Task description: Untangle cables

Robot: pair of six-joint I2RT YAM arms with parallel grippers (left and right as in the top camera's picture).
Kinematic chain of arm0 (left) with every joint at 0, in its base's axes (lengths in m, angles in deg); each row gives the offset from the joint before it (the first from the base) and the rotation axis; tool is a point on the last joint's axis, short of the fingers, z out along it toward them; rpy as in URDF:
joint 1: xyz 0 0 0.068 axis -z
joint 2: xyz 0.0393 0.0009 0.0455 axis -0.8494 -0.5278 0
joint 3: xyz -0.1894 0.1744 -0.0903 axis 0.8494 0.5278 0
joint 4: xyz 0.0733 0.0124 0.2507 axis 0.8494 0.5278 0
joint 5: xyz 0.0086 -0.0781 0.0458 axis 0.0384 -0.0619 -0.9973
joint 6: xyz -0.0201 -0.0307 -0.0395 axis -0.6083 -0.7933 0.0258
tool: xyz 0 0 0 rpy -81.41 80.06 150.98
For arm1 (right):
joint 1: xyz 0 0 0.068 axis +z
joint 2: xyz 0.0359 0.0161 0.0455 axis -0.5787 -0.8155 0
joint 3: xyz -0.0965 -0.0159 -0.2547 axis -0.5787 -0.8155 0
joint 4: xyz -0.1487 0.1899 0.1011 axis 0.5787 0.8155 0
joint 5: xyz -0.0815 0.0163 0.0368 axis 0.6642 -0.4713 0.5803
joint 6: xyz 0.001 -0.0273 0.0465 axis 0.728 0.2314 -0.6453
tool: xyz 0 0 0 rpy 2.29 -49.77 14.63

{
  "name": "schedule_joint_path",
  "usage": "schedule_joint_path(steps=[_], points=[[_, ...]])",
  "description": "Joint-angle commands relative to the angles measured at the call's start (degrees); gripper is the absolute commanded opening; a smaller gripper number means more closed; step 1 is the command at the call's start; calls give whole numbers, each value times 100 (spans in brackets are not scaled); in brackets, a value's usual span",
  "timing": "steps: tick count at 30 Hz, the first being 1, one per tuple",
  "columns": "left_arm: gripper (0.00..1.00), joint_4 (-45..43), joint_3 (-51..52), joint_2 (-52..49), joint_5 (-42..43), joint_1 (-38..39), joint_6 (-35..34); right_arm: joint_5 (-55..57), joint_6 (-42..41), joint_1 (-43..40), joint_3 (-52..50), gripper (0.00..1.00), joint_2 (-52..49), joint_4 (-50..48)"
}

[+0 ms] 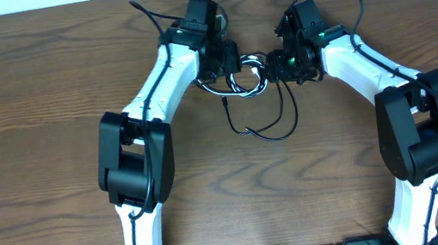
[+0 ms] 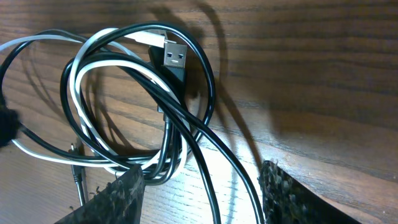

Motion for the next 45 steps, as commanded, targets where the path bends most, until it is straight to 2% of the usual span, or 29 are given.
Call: schedule_joint_path(steps=[1,4,15,16,18,19,20,21,26,34,36,37,45], points=[[55,22,-11,-199,-839,131,55,-33,92,-13,44,56,68,39],[56,17,-9,-387,-1207,205,52,-33,92,-13,44,56,68,63],[56,-188,-9,-776,-1204,232,55,-33,90,-11,44,56,68,87],[52,-199,-9,-776,-1202,232,52,-33,90,-11,44,56,68,87],[39,-197,-9,-776,-1202,238,52,-35,90,-11,44,56,68,90],[30,-195,-9,-776,-1200,243,52,-33,90,-11,44,56,68,90],[15,-188,-9,-776,-1193,249,48,-33,90,-11,44,56,68,90],[8,-186,-9,-776,-1154,249,31,-33,90,-11,44,56,68,90],[7,-160,-11,-400,-920,245,-11,-31,90,-13,44,53,68,166],[7,-125,-11,1163,-916,225,-9,-50,127,-13,44,49,68,55],[8,-81,-11,1467,-916,225,-9,-219,319,-13,46,44,83,17],[7,-35,-11,1650,-918,225,-9,-358,525,-11,46,38,142,17],[8,37,-11,1873,-879,225,-9,-640,866,9,46,37,772,17]])
